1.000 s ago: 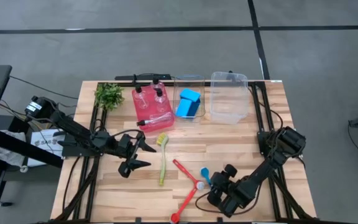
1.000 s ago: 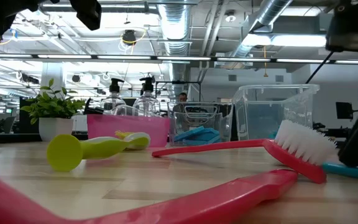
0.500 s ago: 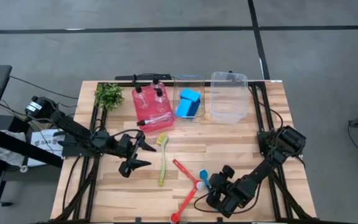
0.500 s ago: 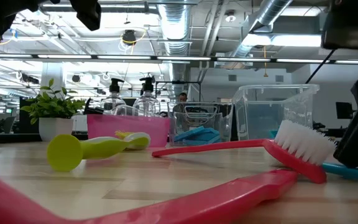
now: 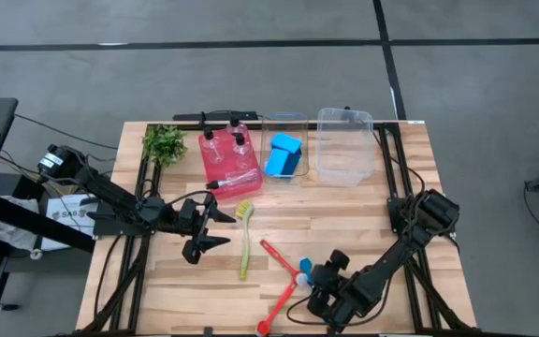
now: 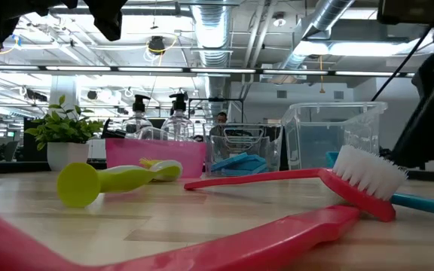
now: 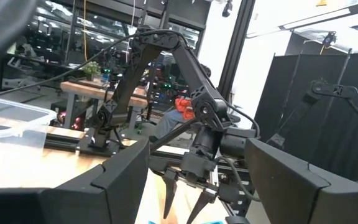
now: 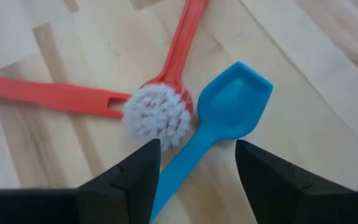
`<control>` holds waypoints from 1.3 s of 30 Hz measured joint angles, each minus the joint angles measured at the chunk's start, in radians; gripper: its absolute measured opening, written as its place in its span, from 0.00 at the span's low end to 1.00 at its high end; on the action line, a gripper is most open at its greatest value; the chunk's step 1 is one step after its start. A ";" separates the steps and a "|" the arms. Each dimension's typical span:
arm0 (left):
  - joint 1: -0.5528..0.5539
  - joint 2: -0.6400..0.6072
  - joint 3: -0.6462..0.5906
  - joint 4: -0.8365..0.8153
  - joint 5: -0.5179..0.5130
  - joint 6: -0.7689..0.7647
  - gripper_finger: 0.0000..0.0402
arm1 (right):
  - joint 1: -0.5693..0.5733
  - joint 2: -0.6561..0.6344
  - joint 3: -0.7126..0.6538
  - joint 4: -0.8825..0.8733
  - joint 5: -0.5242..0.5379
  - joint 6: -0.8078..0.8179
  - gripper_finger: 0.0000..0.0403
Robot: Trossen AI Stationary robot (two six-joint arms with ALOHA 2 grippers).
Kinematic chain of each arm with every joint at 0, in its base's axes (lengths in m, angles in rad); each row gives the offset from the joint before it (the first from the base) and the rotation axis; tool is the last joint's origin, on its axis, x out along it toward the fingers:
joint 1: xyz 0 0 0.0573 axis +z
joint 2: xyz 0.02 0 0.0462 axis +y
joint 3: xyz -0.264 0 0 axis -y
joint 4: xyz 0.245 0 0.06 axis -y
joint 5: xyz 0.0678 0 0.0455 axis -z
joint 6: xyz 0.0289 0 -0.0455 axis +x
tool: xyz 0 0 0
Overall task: Pick & Place Kitchen Sink Supplies
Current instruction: Put the blue dish brush into the right transparent bin
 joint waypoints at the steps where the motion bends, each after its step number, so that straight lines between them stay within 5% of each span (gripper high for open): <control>1: 0.000 0.000 0.000 0.000 0.000 -0.003 0.66 | 0.000 0.000 0.000 0.002 -0.004 -0.001 0.50; 17: 0.000 0.000 0.000 0.004 0.000 -0.006 0.66 | -0.036 0.189 0.012 -0.012 -0.095 0.092 0.47; 21: 0.000 0.000 0.000 0.004 0.000 -0.001 0.66 | -0.040 0.192 0.006 -0.112 -0.101 0.116 0.35; 26: 0.009 0.000 0.000 0.006 0.000 0.017 0.66 | -0.043 0.142 0.002 -0.223 -0.101 0.135 0.10; 32: 0.011 0.000 0.000 0.023 0.001 -0.010 0.66 | -0.026 0.039 -0.008 -0.258 -0.024 0.139 0.05; 39: 0.011 0.000 0.002 0.067 0.001 -0.012 0.66 | 0.021 -0.149 -0.003 -0.249 0.311 0.042 0.03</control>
